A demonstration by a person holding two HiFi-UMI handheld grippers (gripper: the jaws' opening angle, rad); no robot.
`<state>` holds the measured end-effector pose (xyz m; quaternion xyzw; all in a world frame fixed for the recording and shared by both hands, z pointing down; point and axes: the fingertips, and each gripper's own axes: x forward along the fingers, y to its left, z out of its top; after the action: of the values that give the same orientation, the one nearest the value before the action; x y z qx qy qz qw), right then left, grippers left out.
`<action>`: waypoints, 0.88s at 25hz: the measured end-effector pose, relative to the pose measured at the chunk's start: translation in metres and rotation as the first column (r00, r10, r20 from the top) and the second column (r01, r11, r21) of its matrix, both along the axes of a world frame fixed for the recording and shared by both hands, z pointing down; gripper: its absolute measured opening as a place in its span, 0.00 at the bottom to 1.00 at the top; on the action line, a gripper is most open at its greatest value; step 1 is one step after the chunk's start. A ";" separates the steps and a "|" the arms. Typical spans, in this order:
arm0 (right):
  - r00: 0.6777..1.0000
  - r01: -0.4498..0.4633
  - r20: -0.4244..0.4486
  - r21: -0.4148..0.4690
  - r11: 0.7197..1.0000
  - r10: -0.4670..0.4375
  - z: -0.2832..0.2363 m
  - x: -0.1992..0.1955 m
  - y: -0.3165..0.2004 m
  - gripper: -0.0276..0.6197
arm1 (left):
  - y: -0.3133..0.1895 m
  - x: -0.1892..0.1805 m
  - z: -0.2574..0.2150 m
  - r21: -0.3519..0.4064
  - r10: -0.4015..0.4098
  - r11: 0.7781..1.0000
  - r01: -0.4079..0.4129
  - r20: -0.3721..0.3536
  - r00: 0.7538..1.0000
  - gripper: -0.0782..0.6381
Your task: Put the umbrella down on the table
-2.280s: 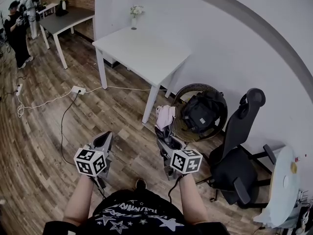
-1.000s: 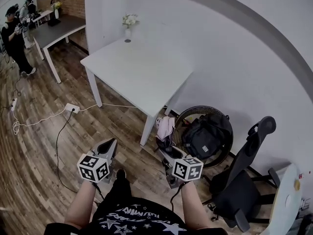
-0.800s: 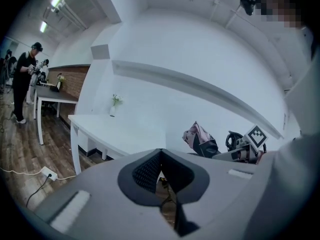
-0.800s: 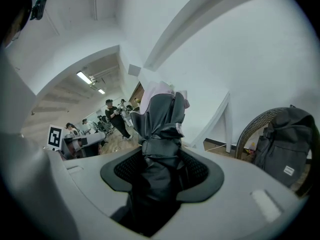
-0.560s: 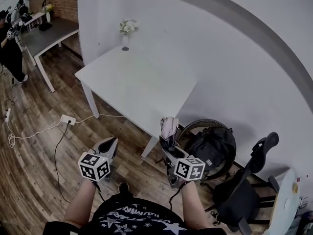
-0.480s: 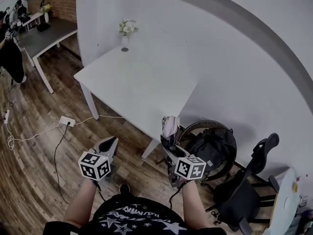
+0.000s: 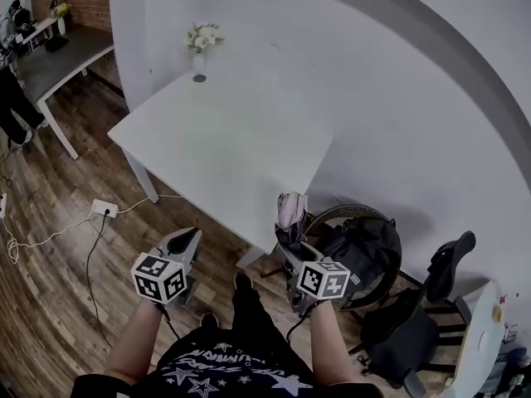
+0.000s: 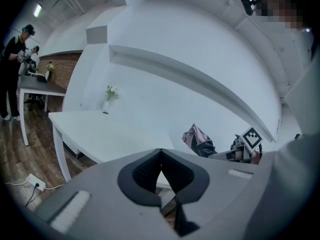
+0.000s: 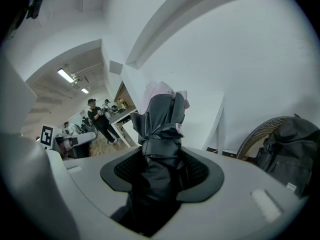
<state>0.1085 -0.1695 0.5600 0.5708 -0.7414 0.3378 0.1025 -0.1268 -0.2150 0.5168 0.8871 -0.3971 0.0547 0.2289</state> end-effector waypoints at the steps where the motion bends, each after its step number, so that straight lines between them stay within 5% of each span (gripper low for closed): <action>1: 1.000 0.003 -0.004 -0.004 1.000 -0.003 0.004 0.004 -0.008 0.41 | -0.005 0.003 0.002 -0.001 -0.001 1.000 0.001 0.006 1.000 0.11; 22: 0.970 0.155 -0.180 -0.068 0.986 -0.165 0.037 0.089 -0.185 0.41 | -0.147 0.080 0.006 -0.011 -0.067 0.998 0.067 0.054 0.996 0.11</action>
<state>0.1980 -0.3543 0.5970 0.5349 -0.7631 0.2937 0.2128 -0.0471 -0.3621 0.5227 0.8701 -0.4322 0.0734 0.2254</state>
